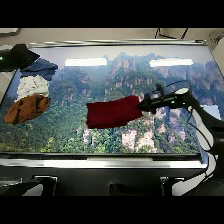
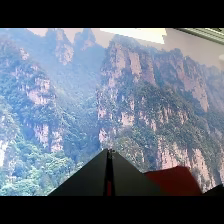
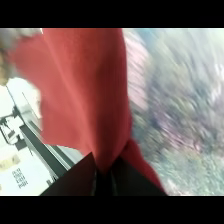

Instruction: Fold the clothes and pants, and hang the long-sleeved shirts on hangers.

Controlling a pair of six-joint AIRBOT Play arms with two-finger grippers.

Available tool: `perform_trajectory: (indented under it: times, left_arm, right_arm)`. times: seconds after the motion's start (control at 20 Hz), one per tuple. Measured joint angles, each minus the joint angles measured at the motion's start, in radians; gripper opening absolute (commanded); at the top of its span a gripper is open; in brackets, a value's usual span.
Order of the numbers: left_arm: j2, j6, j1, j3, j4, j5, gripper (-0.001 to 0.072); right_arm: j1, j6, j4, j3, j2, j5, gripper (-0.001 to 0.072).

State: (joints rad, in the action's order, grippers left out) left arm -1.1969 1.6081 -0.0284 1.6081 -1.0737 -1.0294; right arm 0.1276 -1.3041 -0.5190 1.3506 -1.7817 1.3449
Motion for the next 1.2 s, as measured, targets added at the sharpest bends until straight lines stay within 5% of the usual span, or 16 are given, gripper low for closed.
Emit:
perform_trajectory:
  times: [0.5,1.2]
  left_arm:
    - [0.0,-0.004,0.0,0.0,0.0,0.007,0.0025]
    - [0.0,-0.013,0.0,0.0,0.0,0.029,0.0025]
  right_arm:
    - [0.493,-0.221,-0.178,0.428,0.139,0.144,0.0034]
    - [0.881,-0.46,-0.304,0.504,0.28,0.202,0.0034]
